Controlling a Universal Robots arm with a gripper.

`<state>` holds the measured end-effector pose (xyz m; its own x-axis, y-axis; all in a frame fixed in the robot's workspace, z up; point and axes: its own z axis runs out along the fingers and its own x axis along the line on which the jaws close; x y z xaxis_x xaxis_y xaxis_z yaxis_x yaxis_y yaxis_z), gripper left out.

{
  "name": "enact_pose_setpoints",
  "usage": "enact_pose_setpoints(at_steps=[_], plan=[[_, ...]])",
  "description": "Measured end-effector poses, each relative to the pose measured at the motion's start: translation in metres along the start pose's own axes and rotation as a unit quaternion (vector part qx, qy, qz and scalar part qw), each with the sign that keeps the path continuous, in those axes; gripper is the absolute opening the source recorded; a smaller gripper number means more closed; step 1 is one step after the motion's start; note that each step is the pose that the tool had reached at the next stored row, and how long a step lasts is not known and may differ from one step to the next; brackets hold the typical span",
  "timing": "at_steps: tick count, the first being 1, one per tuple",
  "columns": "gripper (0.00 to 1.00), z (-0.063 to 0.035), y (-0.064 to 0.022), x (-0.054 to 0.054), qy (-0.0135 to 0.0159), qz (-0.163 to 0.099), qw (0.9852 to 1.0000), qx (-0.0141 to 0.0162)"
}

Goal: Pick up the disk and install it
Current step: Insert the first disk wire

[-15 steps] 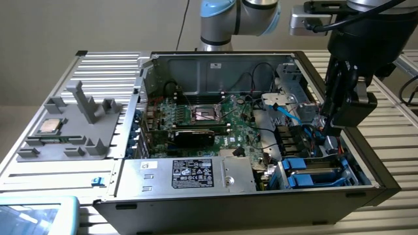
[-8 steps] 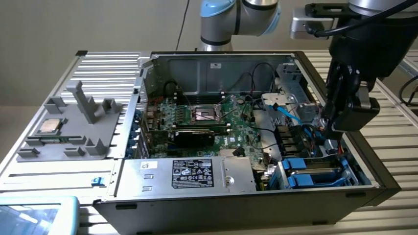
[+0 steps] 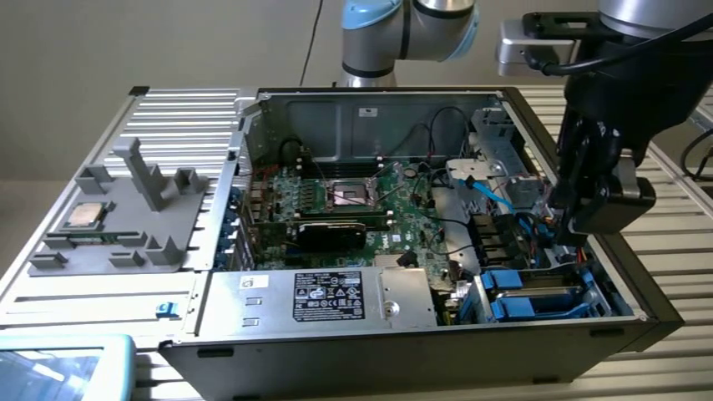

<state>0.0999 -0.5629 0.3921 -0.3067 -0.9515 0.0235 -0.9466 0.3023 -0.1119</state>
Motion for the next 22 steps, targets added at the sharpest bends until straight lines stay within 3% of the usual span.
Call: enact_pose_setpoints(at_steps=[4, 6, 13, 17, 22], plan=[[0.51, 0.0002, 0.0007, 0.002, -0.0026, -0.022, 0.9997, 0.0004], [0.51, 0.0010, -0.0009, 0.008, -0.0029, -0.024, 0.9997, 0.0004], [0.51, 0.0083, -0.0086, 0.034, -0.0090, -0.023, 0.9997, -0.0067], [0.51, 0.0134, -0.0087, 0.035, -0.0125, -0.035, 0.9993, -0.0085], [0.51, 0.0170, -0.0084, 0.035, -0.0162, -0.072, 0.9973, -0.0079]])
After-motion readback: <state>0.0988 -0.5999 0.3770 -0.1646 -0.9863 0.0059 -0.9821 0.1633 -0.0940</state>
